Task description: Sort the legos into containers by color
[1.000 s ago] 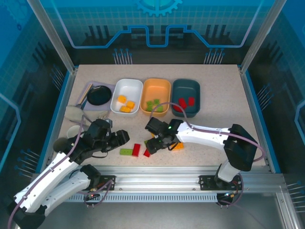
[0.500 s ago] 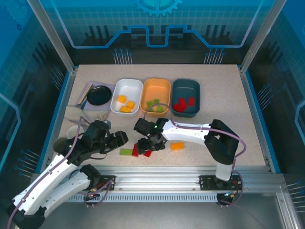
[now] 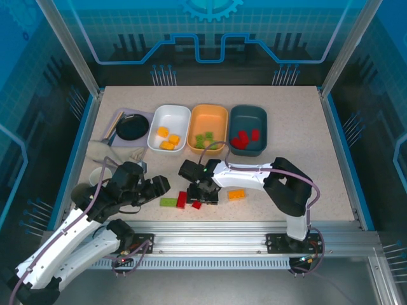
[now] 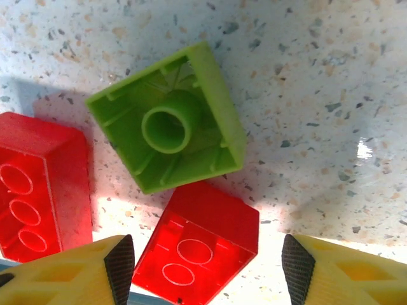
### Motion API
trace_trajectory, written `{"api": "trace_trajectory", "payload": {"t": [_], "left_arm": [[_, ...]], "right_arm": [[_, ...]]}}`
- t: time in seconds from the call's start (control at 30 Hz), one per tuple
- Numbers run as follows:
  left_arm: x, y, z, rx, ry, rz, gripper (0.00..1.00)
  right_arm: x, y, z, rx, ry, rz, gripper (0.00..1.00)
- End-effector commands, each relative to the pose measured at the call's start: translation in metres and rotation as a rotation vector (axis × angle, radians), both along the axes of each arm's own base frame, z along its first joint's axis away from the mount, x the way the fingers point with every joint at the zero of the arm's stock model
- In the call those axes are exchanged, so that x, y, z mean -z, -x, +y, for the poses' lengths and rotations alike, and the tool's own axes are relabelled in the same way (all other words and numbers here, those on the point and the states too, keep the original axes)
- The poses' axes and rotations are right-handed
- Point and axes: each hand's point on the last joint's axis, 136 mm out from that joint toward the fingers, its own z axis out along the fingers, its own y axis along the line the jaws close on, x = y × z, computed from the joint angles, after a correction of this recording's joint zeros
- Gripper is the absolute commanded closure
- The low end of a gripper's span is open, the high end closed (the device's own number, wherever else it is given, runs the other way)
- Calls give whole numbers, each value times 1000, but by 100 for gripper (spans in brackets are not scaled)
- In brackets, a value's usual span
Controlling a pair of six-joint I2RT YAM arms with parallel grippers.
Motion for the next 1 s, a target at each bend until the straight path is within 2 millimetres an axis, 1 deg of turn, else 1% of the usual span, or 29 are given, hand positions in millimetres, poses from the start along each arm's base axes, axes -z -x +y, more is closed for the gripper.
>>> {"api": "trace_trajectory", "payload": {"t": [0.0, 0.07, 0.2, 0.27, 0.33, 0.43, 0.47, 0.53, 0.63, 0.73, 0.77, 0.83, 0.97], "left_arm": [[4, 8, -3, 46, 1, 18, 23], [5, 8, -4, 49, -1, 20, 23], [4, 7, -4, 52, 0, 13, 23], [3, 6, -5, 53, 4, 11, 23], [2, 5, -7, 55, 10, 6, 23], [-1, 2, -11, 68, 24, -5, 23], [-4, 0, -15, 79, 35, -12, 23], [-13, -6, -25, 111, 62, -33, 23], [-34, -19, -44, 163, 113, -72, 23], [-57, -40, -64, 190, 154, -110, 23], [-63, -48, -71, 194, 164, -120, 23], [-76, -65, -82, 197, 179, -141, 23], [-93, -101, -107, 208, 187, -156, 21]], "right_arm": [[13, -2, -3, 48, 21, 20, 36], [18, -3, -4, 55, 34, 30, 39], [25, -3, -12, 84, 55, 52, 51], [26, -5, -17, 94, 63, 50, 58], [20, -7, -20, 96, 69, 35, 65], [2, -13, -26, 77, 74, -16, 77], [-7, -16, -29, 66, 79, -42, 79], [-28, -23, -36, 42, 84, -94, 79], [-62, -38, -51, 8, 85, -178, 81], [-91, -61, -72, -7, 88, -256, 82], [-99, -71, -80, -4, 88, -280, 82], [-113, -95, -96, 5, 72, -325, 82], [-135, -155, -121, 30, 28, -394, 82]]}}
